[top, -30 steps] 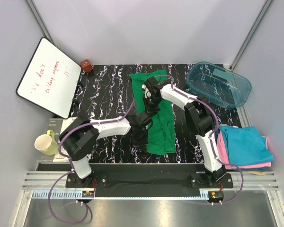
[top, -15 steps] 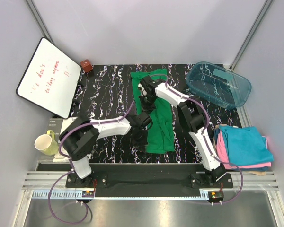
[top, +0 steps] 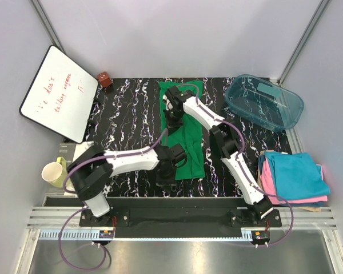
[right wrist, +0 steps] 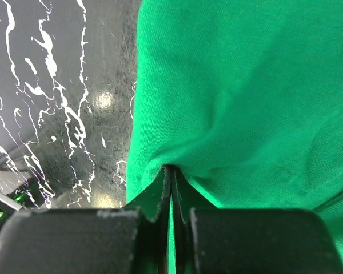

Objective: Fold and stack the t-shirts
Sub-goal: Grab the bottom of the folded rectangular tshirt with both arms

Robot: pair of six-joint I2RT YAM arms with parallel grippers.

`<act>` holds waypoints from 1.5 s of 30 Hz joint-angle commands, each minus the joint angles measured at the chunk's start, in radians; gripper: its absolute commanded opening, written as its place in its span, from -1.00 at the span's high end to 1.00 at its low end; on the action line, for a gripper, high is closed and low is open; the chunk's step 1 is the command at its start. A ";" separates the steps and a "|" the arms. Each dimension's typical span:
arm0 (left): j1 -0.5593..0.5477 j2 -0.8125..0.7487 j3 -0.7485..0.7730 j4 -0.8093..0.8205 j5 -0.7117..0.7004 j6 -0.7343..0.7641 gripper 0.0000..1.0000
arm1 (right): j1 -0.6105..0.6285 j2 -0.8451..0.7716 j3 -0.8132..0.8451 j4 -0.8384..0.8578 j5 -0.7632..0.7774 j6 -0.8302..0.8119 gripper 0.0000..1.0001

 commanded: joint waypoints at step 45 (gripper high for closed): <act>-0.106 0.396 0.813 -0.279 -0.322 0.211 -0.01 | -0.438 -0.668 -0.642 0.105 0.127 -0.021 0.55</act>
